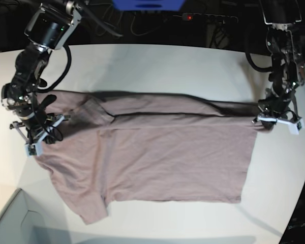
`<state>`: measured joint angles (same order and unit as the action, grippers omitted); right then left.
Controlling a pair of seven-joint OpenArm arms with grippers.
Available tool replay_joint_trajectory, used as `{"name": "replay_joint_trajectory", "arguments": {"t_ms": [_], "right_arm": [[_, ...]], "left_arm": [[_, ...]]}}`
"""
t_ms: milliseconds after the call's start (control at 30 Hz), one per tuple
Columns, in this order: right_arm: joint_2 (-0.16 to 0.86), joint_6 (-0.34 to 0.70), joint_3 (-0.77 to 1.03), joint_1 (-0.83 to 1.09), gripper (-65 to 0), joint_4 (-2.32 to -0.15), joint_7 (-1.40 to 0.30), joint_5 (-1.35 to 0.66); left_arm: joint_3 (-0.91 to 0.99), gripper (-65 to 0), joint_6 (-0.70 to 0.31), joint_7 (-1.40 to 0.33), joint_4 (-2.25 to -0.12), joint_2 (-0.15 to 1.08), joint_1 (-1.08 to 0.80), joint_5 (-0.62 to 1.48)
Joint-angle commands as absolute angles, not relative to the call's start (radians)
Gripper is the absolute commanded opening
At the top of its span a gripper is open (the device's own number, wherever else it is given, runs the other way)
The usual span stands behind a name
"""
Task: Layout the t-shirt on the table in an organized manner, then fold the t-shirt properly
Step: 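Lift the shirt edge with both grippers and fold it over the shirt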
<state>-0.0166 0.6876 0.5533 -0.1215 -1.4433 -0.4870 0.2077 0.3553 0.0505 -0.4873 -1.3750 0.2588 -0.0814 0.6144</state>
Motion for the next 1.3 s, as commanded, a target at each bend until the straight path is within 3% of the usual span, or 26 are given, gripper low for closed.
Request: {"name": "replay_joint_trajectory", "arguments": {"t_ms": [0, 400, 600, 667, 800, 900, 1267], "right_arm": [[-0.008, 0.698, 0.552, -0.147, -65.0, -1.448, -0.467, 0.197], [0.025, 0.698, 0.490, -0.153, -65.0, -1.369, -0.371, 0.199], [0.028, 0.698, 0.489, -0.154, -64.8, -1.325, -0.371, 0.199], [0.028, 0.698, 0.487, -0.153, -58.6, -1.326, -0.377, 0.199], [0.047, 0.698, 0.463, -0.142, -40.5, -1.334, -0.378, 0.199], [0.050, 0.698, 0.487, -0.116, -31.7, -1.397, -0.378, 0.196], [0.016, 0.698, 0.519, 0.068, -30.3, -1.581, -0.375, 0.193]], "left_arm": [[0.357, -65.0, 0.045, -0.463, -1.376, 0.288, -0.051, 0.616], [0.351, -65.0, 0.045, -0.463, -1.259, 0.306, 0.073, 0.616], [0.243, -64.1, 0.045, -0.461, -1.225, 0.317, 0.093, 0.616], [0.239, -59.1, 0.045, -0.463, -1.225, 0.317, 0.094, 0.616], [0.242, -37.6, 0.045, -0.498, -1.237, 0.317, 0.091, 0.616], [0.255, -25.1, 0.045, -0.561, -1.288, 0.318, 0.073, 0.618], [0.381, -22.8, 0.045, -0.567, -1.262, 0.269, -0.042, 0.616]]}}
